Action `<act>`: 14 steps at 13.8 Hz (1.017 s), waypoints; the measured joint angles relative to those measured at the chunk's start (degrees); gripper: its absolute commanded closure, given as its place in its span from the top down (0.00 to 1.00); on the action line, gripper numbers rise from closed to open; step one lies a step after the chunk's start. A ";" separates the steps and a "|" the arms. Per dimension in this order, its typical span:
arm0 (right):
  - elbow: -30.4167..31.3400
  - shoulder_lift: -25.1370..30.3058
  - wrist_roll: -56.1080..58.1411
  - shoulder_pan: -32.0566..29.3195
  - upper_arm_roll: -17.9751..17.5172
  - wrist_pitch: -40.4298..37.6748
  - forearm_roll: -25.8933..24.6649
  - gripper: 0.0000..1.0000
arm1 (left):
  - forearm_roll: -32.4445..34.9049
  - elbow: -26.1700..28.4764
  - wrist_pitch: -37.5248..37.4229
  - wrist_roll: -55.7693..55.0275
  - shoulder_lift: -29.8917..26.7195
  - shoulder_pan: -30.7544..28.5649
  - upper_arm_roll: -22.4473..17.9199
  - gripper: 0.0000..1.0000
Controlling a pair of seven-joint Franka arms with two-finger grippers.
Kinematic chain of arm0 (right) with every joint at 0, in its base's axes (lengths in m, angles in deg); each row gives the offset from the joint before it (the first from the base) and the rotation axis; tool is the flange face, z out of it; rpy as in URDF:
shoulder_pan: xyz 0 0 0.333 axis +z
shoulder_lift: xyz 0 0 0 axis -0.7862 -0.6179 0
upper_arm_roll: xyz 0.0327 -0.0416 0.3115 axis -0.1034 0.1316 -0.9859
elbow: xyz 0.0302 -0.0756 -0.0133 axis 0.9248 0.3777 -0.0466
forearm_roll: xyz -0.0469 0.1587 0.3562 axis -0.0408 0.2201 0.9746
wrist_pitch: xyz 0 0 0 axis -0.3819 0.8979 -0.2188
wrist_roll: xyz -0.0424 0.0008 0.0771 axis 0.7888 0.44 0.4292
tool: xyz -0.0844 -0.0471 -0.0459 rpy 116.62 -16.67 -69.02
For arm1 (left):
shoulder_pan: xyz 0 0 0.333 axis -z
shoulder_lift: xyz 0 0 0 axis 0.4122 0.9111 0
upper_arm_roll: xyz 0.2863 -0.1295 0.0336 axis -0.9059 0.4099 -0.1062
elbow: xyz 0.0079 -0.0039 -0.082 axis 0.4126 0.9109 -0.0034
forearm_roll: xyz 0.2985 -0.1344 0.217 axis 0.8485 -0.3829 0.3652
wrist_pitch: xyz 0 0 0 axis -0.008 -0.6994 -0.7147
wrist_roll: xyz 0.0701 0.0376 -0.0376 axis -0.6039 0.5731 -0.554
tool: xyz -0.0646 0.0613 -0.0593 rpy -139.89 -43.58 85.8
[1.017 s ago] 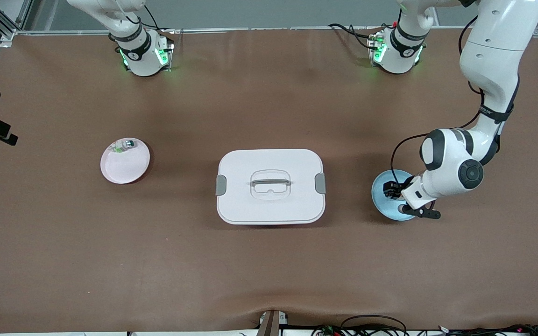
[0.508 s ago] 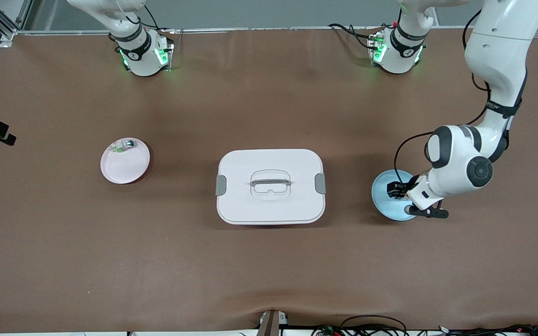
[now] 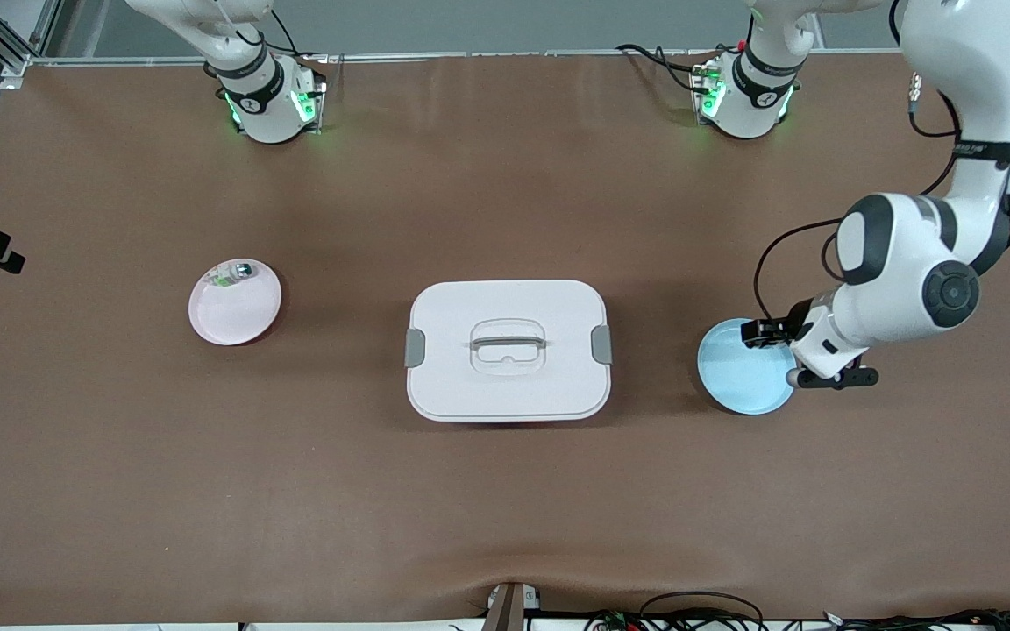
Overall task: Transfer orange switch to right arm and place
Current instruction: 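Lift the orange switch with the left gripper toward the white box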
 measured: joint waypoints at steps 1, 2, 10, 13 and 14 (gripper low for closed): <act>0.00 0.00 0.00 0.00 0.00 -0.04 0.00 1.00 | -0.01 -1.02 -2.38 -2.23 -0.86 0.01 0.35 0.30; 0.00 0.00 0.01 0.00 -0.02 -0.11 0.00 1.00 | -0.02 -2.04 -4.02 -4.96 -1.47 0.03 0.74 0.30; -0.01 0.01 0.37 1.32 -1.08 -0.18 -1.78 1.00 | -9.75 -15.85 -15.85 -27.19 -1.91 1.15 4.30 0.30; -0.03 0.02 0.28 1.79 -1.12 -0.18 -1.96 1.00 | -11.38 -18.95 -16.62 -34.24 -1.89 1.83 5.78 0.30; -0.03 0.02 0.28 1.81 -1.12 -0.18 -1.96 1.00 | -11.97 -19.33 -16.68 -37.19 -1.88 2.11 6.02 0.30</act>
